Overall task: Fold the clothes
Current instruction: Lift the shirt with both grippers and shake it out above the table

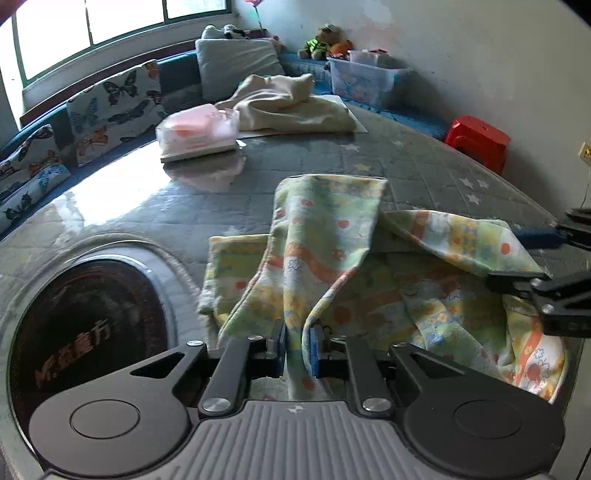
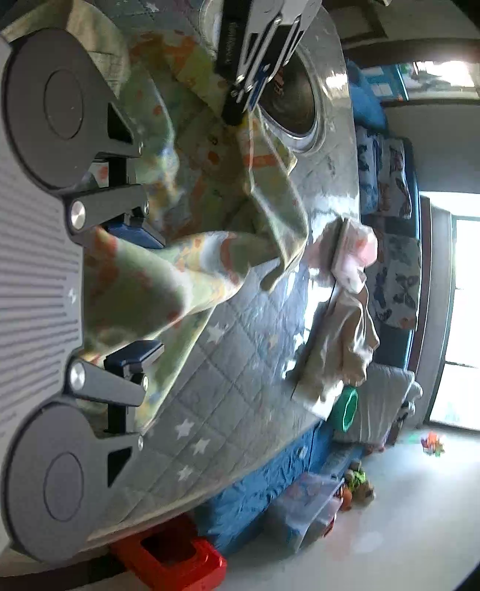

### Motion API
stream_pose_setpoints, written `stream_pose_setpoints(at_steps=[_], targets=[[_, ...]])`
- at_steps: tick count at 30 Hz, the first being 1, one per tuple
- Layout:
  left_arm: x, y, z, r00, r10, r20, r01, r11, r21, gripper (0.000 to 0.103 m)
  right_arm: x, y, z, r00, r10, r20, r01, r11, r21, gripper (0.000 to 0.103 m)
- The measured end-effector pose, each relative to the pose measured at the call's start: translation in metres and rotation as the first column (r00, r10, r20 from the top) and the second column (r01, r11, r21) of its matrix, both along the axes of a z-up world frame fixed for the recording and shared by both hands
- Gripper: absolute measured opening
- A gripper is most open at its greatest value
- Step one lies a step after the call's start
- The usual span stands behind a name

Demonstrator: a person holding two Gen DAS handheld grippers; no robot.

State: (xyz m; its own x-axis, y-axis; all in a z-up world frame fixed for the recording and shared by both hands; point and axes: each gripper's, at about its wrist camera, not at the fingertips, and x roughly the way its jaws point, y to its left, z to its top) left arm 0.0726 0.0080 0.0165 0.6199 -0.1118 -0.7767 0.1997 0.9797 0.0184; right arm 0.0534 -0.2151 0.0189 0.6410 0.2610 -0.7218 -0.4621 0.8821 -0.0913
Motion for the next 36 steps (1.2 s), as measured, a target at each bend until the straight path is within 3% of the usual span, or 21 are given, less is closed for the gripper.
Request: stream_pose_setpoints(at_steps=[4, 6, 7, 10, 11, 13, 14, 15, 18, 23, 27, 32, 36], targets=[[-0.013, 0.0, 0.004, 1.0, 0.001, 0.01, -0.001, 1.0, -0.006, 0.02, -0.02, -0.004, 0.005, 1.0, -0.007, -0.02, 0.009, 0.998, 0.067, 0.062], [-0.019, -0.003, 0.004, 1.0, -0.005, 0.007, 0.005, 1.0, -0.001, 0.038, -0.024, -0.004, 0.003, 0.999, -0.004, -0.046, 0.008, 0.996, 0.087, 0.062], [-0.022, -0.004, 0.004, 1.0, -0.007, 0.005, 0.007, 1.0, 0.002, 0.041, -0.025, -0.003, 0.001, 0.998, -0.001, -0.064, 0.007, 0.996, 0.091, 0.062], [-0.031, -0.008, 0.003, 1.0, -0.017, -0.004, 0.017, 1.0, 0.01, 0.042, -0.026, -0.003, -0.007, 0.995, 0.003, -0.097, 0.005, 0.997, 0.077, 0.053], [-0.031, -0.008, 0.001, 1.0, -0.022, -0.014, 0.023, 1.0, 0.013, 0.041, -0.025, -0.005, -0.01, 0.994, -0.001, -0.111, 0.009, 0.997, 0.077, 0.051], [-0.032, -0.007, -0.003, 0.999, -0.036, -0.033, 0.037, 0.999, 0.012, 0.023, -0.023, -0.009, -0.014, 0.991, -0.004, -0.134, 0.015, 0.996, 0.086, 0.032], [-0.032, -0.006, -0.005, 0.998, -0.041, -0.039, 0.041, 0.999, 0.009, 0.014, -0.024, -0.011, -0.014, 0.991, -0.003, -0.136, 0.015, 0.996, 0.093, 0.028], [-0.032, -0.004, -0.006, 0.998, -0.043, -0.042, 0.043, 0.999, 0.004, 0.011, -0.024, -0.013, -0.012, 0.992, 0.001, -0.129, 0.012, 0.995, 0.103, 0.019], [-0.03, 0.004, -0.002, 0.999, -0.038, -0.031, 0.038, 0.999, -0.013, 0.007, -0.022, -0.015, -0.001, 0.997, 0.016, -0.08, -0.005, 0.991, 0.135, 0.009], [-0.022, 0.029, 0.024, 0.999, 0.003, 0.052, 0.0, 0.999, -0.052, 0.005, -0.002, -0.011, 0.032, 1.0, 0.013, 0.028, -0.018, 0.985, 0.174, 0.008], [-0.005, 0.061, 0.049, 0.99, 0.086, 0.113, -0.077, 0.994, -0.083, 0.005, 0.031, 0.004, 0.072, 0.992, 0.017, 0.126, -0.044, 0.977, 0.208, 0.007], [0.014, 0.109, 0.087, 0.96, 0.207, 0.189, -0.192, 0.977, -0.099, 0.005, 0.071, 0.035, 0.117, 0.973, 0.026, 0.228, -0.081, 0.968, 0.236, 0.007], [0.023, 0.147, 0.129, 0.917, 0.293, 0.272, -0.272, 0.956, -0.112, 0.004, 0.1, 0.065, 0.149, 0.952, 0.041, 0.304, -0.125, 0.956, 0.264, 0.007]])
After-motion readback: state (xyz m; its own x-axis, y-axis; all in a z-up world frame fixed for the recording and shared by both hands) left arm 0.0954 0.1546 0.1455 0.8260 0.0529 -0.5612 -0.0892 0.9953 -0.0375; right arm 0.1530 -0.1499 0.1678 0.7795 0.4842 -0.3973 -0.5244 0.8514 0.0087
